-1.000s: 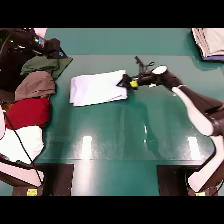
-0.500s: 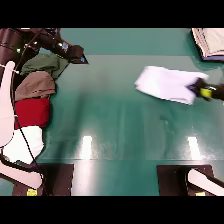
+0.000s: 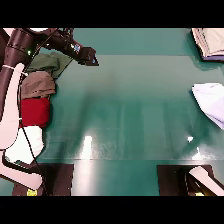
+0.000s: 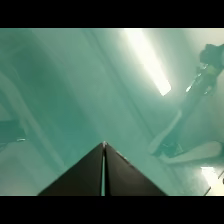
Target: Fold the shirts.
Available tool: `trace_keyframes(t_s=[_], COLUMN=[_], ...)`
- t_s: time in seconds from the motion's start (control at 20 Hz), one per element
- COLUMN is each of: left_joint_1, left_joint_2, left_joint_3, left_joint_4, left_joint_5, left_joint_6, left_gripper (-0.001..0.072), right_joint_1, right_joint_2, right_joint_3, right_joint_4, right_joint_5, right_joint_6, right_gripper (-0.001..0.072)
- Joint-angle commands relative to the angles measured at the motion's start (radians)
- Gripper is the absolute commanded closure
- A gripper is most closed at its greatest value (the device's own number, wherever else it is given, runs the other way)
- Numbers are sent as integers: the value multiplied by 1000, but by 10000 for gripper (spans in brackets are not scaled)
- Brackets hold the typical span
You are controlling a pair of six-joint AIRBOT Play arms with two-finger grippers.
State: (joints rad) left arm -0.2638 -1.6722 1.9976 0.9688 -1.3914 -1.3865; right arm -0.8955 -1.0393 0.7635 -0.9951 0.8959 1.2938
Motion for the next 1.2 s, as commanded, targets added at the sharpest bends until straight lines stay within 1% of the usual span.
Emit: trace_keyframes(t_s=[0.0, 0.05, 0.1, 0.15, 0.25, 0.3, 0.4, 0.5, 0.55, 0.6, 0.65, 0.75, 0.8, 0.85, 0.9, 0.95, 1.15], left_joint_1=[-6, -6, -6, -6, -6, -6, -6, -6, -6, -6, -6, -6, -6, -6, -6, -6, -6], left_joint_2=[1, 1, 1, 1, 1, 1, 1, 1, 1, 1, 1, 1, 1, 1, 1, 1, 1], left_joint_3=[0, 0, 0, 0, 0, 0, 0, 0, 0, 0, 0, 0, 0, 0, 0, 0, 0], left_joint_4=[13, 26, 30, 35, 35, 35, 35, 35, 35, 32, 23, 19, 19, 19, 19, 19, 19], left_joint_5=[4, 3, 0, 0, -4, -5, -3, -2, -5, -20, -44, -35, -23, -9, 5, 16, 24], left_joint_6=[-1, -1, 0, 0, -1, -1, 2, 16, 14, 11, 2, 2, 2, 2, 2, 2, 2], left_gripper=[684, 683, 684, 683, 683, 684, 683, 683, 683, 683, 683, 683, 683, 683, 683, 683, 683], right_joint_1=[-39, -39, -39, -39, -39, -32, 23, 135, 215, 296, 391, 559, 628, 694, 745, 792, 893], right_joint_2=[-76, -99, -119, -133, -137, -137, -137, -137, -137, -137, -137, -137, -137, -137, -137, -137, -137], right_joint_3=[103, 147, 194, 235, 318, 356, 428, 472, 484, 495, 508, 528, 538, 550, 565, 582, 630], right_joint_4=[-160, -214, -269, -319, -366, -334, -191, -19, 40, 66, 59, 52, 51, 50, 50, 50, 50], right_joint_5=[144, 196, 249, 292, 343, 359, 406, 454, 468, 467, 466, 458, 451, 444, 439, 435, 420], right_joint_6=[1, 1, 2, 33, 126, 130, 130, 128, 127, 127, 127, 127, 127, 126, 126, 126, 125], right_gripper=[664, 449, 181, 99, 100, 105, 162, 162, 162, 162, 163, 164, 200, 408, 591, 694, 695])
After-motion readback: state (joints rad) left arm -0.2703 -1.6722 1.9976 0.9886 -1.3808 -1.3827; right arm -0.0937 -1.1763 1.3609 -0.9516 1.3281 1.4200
